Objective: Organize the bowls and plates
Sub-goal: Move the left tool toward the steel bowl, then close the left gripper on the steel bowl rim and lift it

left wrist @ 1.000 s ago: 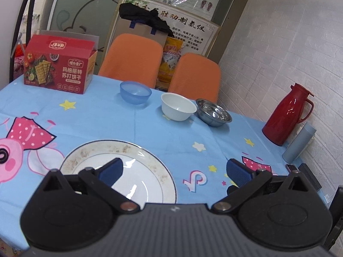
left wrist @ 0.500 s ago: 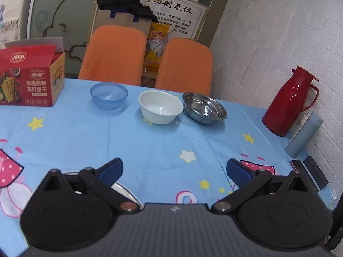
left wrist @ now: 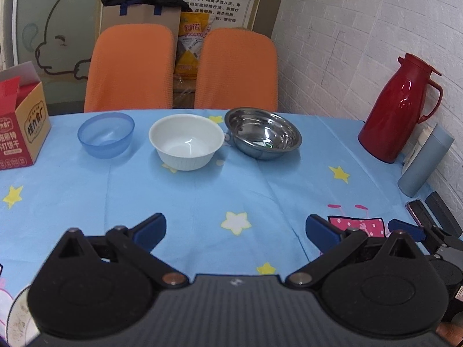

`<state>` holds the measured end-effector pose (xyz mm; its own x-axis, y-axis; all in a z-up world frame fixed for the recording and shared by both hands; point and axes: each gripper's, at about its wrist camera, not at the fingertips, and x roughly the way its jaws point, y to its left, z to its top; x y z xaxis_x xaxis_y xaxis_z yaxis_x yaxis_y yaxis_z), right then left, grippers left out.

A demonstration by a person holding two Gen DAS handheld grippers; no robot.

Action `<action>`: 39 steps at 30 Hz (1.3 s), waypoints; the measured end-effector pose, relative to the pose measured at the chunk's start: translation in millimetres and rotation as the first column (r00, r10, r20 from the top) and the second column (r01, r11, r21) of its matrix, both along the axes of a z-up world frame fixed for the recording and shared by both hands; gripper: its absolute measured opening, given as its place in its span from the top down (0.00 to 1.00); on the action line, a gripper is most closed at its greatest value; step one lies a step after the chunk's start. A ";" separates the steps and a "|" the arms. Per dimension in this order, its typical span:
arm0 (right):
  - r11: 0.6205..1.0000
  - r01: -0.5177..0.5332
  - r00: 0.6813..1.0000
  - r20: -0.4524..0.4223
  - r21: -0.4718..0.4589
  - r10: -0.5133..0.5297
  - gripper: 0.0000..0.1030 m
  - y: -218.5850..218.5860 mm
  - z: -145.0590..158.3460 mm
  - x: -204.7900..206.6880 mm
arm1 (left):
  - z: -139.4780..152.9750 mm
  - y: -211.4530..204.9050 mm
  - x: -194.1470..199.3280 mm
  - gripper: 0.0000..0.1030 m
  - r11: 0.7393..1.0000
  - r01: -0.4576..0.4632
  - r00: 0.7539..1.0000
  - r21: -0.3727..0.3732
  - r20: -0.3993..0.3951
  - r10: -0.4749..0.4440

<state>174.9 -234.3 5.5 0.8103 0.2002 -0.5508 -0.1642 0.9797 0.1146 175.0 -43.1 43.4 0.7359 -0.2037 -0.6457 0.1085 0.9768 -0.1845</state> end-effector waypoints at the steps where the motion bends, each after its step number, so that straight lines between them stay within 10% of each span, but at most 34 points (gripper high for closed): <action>1: 1.000 0.002 1.000 0.003 -0.007 -0.002 0.00 -1.6 1.9 1.4 | -0.7 -2.2 1.6 0.01 1.000 0.001 1.000 0.007 0.000 -0.001; 15: 0.996 -0.004 0.992 0.124 -0.091 0.015 0.00 -10.7 49.9 39.8 | 31.7 -27.5 42.1 0.01 0.994 0.062 0.993 0.095 0.094 -0.071; 23: 0.998 0.047 0.986 0.162 -0.032 -0.042 0.00 -27.6 70.0 118.1 | 56.8 -21.8 133.9 0.01 0.989 0.079 0.988 0.123 0.122 -0.094; 29: 0.997 0.067 0.996 0.063 0.043 -0.069 0.00 -31.7 30.5 180.1 | 21.1 -25.0 221.3 0.01 0.990 0.141 0.990 0.022 -0.004 -0.141; 39: 0.999 0.052 0.997 -0.056 0.018 -0.051 0.00 -15.3 -33.7 229.0 | -42.6 -35.9 311.1 0.08 0.975 0.216 0.969 0.058 -0.137 -0.207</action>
